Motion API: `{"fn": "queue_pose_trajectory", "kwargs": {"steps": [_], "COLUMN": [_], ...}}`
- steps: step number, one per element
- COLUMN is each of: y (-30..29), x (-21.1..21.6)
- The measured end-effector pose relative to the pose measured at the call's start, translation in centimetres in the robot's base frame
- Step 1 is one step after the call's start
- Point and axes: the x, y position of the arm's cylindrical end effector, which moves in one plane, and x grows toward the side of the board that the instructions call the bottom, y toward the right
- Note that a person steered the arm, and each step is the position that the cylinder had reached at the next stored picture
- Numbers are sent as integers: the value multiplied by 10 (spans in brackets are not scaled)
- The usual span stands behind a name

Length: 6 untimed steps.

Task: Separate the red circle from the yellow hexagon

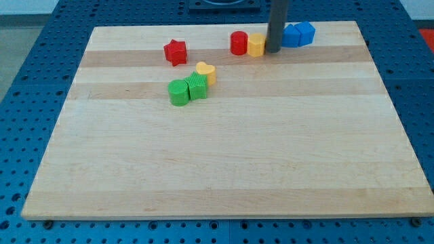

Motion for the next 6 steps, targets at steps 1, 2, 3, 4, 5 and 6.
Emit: {"fn": "queue_pose_trajectory", "kwargs": {"steps": [1, 2, 3, 4, 5, 6], "y": [-25, -18, -1, -39, -100, -131], "x": [-3, -5, -26, -30, -8, -2]}}
